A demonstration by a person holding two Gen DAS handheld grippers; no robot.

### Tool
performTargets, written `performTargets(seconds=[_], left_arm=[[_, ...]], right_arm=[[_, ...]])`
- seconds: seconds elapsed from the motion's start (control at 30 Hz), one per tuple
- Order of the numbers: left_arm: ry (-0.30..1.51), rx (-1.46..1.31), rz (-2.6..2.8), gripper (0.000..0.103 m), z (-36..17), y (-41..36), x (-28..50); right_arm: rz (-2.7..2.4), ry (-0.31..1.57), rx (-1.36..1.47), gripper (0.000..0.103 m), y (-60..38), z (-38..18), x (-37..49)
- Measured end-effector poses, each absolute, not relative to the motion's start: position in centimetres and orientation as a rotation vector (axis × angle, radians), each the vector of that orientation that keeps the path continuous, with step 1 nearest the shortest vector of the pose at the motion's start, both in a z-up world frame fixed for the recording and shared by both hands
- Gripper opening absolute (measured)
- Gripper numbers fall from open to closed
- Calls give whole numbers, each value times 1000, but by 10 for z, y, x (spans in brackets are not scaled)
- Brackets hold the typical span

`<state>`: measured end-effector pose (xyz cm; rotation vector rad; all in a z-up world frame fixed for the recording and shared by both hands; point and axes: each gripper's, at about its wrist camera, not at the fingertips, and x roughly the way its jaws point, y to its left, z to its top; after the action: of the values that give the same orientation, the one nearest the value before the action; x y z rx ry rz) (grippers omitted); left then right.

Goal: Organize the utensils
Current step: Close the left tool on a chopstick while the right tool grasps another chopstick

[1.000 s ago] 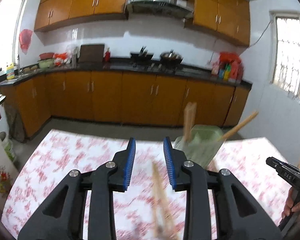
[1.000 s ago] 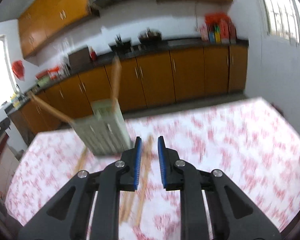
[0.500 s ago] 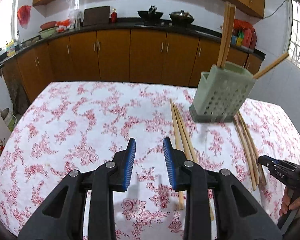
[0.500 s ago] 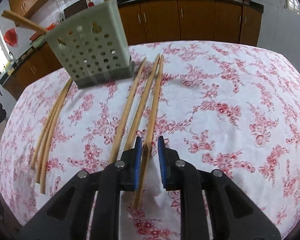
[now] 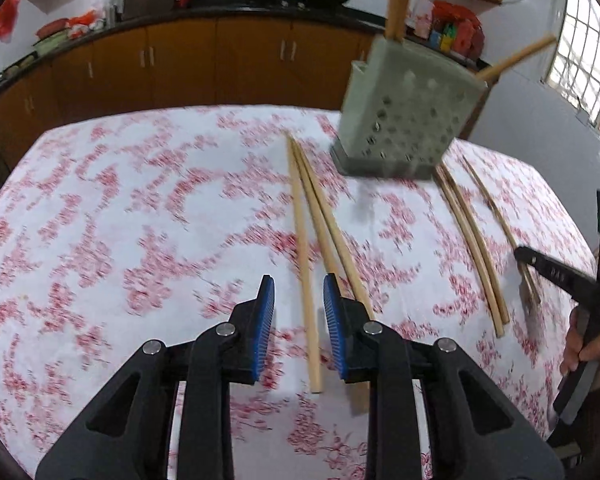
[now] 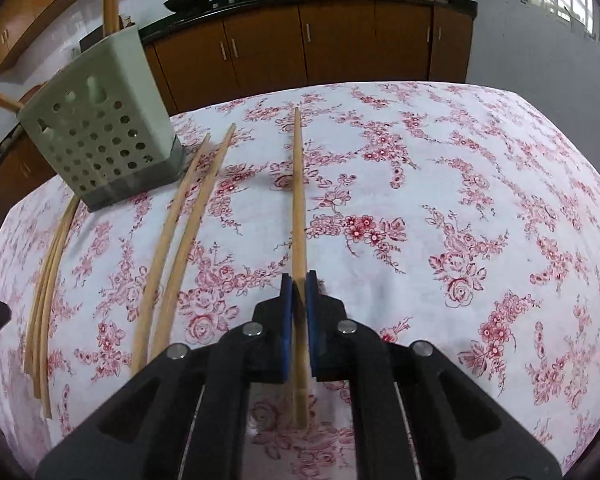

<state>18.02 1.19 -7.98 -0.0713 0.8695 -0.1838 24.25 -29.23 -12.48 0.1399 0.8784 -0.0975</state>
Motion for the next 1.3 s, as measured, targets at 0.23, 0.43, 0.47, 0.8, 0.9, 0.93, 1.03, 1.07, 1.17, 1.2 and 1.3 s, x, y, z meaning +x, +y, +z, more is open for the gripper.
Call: performTargets(seconds=[0.23,0.43,0.47,0.8,0.9,0.93,1.03,1.07,1.17,1.2,1.3], left_arm=[[916,-7,-177,20,-97,-6,188],[913,31,-88,8,-97,-2,198],[913,21,-75,8,-96,3,200],[880,18,-34,8,-98,30,201],[881,16,-35,8,-98,30,202],[881,14,-36,8,-98,30,204],[881,9,-38,8,-98,29,202],[881,9,-38,8,-98,29,201],[881,6,-40,8,-98,31,201],[881,3,-40,8,-98,32,202],[881,1,-41,8,-98,32,201]], right_arm=[[-99,870,100,8,-289,-125,239],[-80,869,119,8,-289,-124,241],[-80,868,118,8,-290,-124,243],[-78,855,108,8,-289,-126,244],[-75,855,112,8,-289,-126,244],[-74,855,115,8,-290,-126,244],[-70,854,123,8,-291,-126,244],[-69,854,124,8,-292,-126,244],[-69,854,126,8,-292,-126,244],[-69,854,125,8,-292,-126,244],[-69,854,126,8,-292,-126,244]])
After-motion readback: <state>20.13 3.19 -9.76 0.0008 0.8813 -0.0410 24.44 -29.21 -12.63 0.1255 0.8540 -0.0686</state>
